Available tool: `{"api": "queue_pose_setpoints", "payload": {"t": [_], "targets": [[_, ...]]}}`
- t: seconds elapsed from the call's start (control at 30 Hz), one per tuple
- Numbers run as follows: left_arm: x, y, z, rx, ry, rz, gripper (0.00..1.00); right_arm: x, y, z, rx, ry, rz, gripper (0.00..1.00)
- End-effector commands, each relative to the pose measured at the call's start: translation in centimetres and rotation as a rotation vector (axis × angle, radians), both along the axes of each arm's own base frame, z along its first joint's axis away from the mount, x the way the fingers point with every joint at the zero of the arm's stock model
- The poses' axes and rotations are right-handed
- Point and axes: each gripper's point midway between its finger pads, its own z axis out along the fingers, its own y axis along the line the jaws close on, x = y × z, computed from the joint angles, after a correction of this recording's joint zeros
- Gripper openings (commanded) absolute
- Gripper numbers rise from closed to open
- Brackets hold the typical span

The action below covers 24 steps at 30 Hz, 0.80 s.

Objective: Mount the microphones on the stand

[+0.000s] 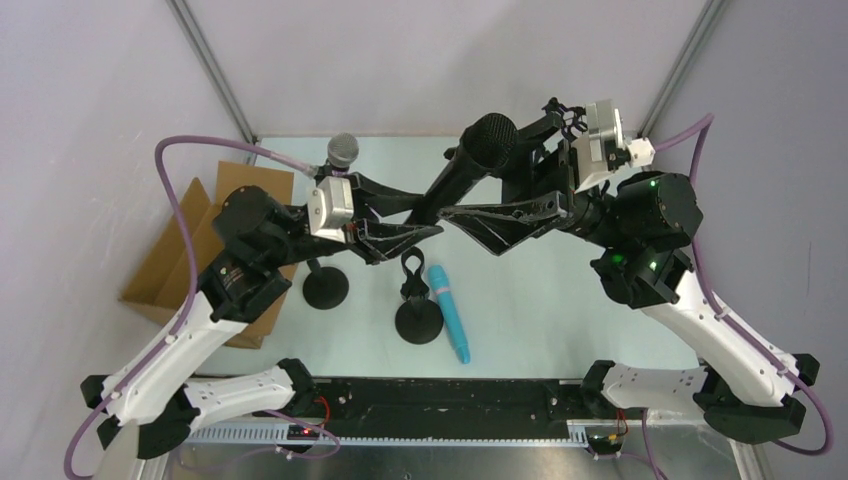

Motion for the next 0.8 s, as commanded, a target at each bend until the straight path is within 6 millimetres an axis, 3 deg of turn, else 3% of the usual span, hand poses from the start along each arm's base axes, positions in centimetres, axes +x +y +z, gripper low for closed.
{"api": "queue_pose_setpoints", "payload": {"t": [0.0,0.03,0.27,0.33,0.47,0.5,0.53,0.57,0.6,0.63,0.77], "targets": [[-1.4,0.7,1.6,-0.054,-0.026,-0.034,0.0,-1.3,-0.7,2.0,0.043,-0.078,0.023,0.73],[-1.5,0.7,1.5,-0.053,-0.026,-0.037,0.0,-1.3,-0.7,2.0,0.04,-0.078,0.025,0.67],[-1.9,0.8,1.5,-0.051,-0.033,-0.059,0.0,-1.2,-0.2,1.8,0.027,-0.062,0.042,0.55],[-2.0,0.8,1.7,-0.053,-0.038,-0.062,0.0,-1.3,0.0,1.8,0.023,-0.057,0.052,0.45],[-2.0,0.9,1.9,-0.057,-0.053,-0.056,0.01,-1.4,0.0,1.6,0.015,-0.058,0.067,0.16],[-2.0,1.0,2.1,-0.06,-0.057,-0.051,0.08,-1.4,0.0,1.5,0.011,-0.056,0.063,0.09],[-1.8,1.2,2.1,-0.065,-0.058,-0.034,0.31,-1.2,-0.2,1.3,0.004,-0.049,0.055,0.02],[-1.7,1.3,2.1,-0.066,-0.058,-0.023,0.43,-1.0,-0.3,1.2,-0.001,-0.044,0.047,0.0],[-1.4,1.7,2.0,-0.072,-0.054,0.003,0.72,-0.5,-0.6,0.8,-0.01,-0.031,0.024,0.0],[-1.0,1.8,1.6,-0.064,-0.049,0.032,0.92,-0.2,-0.7,0.5,-0.016,-0.029,0.005,0.0],[1.8,3.4,-1.4,-0.035,0.017,0.217,0.99,2.7,-2.5,-1.6,-0.064,0.022,-0.186,0.0]]}}
